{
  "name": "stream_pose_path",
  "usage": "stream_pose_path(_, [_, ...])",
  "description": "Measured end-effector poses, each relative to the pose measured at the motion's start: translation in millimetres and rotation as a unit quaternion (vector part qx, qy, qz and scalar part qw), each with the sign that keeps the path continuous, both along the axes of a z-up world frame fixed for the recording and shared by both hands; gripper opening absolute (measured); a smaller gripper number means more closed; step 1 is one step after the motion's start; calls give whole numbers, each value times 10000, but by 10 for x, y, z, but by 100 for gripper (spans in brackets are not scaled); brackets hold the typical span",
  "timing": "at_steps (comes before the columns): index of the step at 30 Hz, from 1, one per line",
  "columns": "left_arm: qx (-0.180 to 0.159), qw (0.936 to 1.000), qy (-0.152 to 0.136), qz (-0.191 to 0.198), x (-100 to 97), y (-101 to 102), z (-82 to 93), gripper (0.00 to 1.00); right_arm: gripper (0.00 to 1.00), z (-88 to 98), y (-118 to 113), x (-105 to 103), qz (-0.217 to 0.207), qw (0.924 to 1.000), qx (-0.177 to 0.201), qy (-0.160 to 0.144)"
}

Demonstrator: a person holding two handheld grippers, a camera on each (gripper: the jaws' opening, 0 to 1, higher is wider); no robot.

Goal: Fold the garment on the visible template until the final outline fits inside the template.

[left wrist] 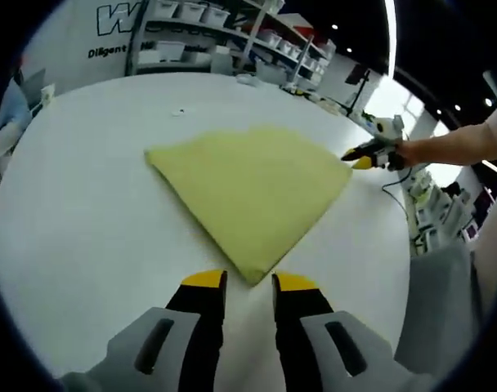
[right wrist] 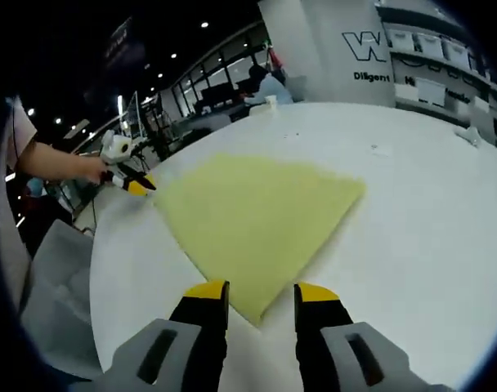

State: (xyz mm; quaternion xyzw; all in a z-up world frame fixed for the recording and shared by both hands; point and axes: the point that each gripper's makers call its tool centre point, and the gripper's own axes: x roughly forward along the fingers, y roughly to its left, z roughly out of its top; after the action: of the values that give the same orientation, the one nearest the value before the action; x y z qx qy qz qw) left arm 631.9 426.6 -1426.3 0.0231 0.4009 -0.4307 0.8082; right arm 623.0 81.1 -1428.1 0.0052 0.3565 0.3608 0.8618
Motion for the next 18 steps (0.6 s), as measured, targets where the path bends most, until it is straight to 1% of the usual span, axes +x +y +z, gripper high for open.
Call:
stream_pose_path(4, [122,9998,-92,-116,-28,-64,-70,20,25,-8,41,-44,-8,10000,38,1])
stream_pose_path(6, [142,9997,-138,-114,-15,-96,-90,19,23,-31,45,-52,18,10000,51,4])
stream_pose_path(9, [140,9998,-132,-59,18,-124,-142,18,21,-53,55,-66,17,10000,84,17])
stream_pose_path(10, [222,9996,-149,-24,29,-114,-160,17,20,-64,63,-74,36,10000,85,19])
stream_pose_path(12, [180,9997,-172,13,50,-137,-159,13,19,-72,71,-86,38,9999,101,41])
stream_pose_path(14, [178,9996,-208,28,62,-142,-159,11,18,-88,66,-97,35,9999,117,60])
stream_pose_path(16, [189,9995,-235,-37,60,-156,-165,7,15,-100,63,-107,29,9998,147,103])
stream_pose_path(18, [272,9992,-255,-132,48,-150,-192,3,10,-94,77,-127,64,9997,195,125])
